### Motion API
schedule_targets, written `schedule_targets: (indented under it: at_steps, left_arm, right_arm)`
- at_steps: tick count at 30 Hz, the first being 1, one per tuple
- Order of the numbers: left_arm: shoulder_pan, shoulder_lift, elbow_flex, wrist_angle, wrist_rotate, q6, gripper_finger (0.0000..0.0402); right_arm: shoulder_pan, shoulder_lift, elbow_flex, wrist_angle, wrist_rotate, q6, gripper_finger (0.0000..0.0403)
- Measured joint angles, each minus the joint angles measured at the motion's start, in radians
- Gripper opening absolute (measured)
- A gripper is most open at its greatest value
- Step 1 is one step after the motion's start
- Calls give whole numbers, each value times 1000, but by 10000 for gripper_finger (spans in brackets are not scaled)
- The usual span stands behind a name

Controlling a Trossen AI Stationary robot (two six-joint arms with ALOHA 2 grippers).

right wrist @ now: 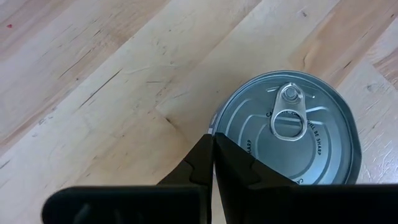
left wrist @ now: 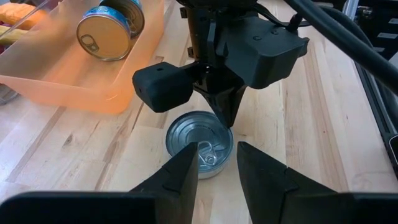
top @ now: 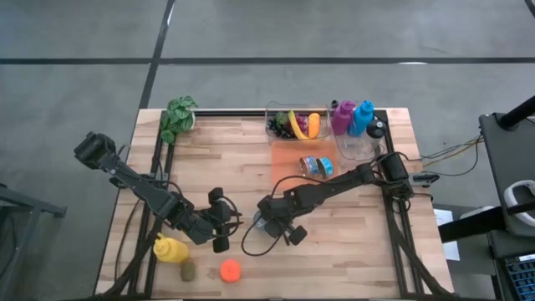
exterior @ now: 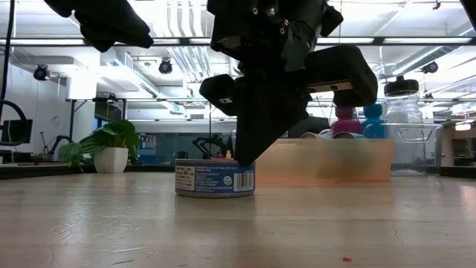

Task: Pick & Place Food Item
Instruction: Put the blue tuna can into the orange bin

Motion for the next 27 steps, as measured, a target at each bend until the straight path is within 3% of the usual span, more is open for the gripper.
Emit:
schedule_targets:
  at_steps: [27]
  left_arm:
    - [0, 0, 0, -1, 0, 0, 118]
  right_arm:
    - [3, 9, 7, -112, -22, 53, 8]
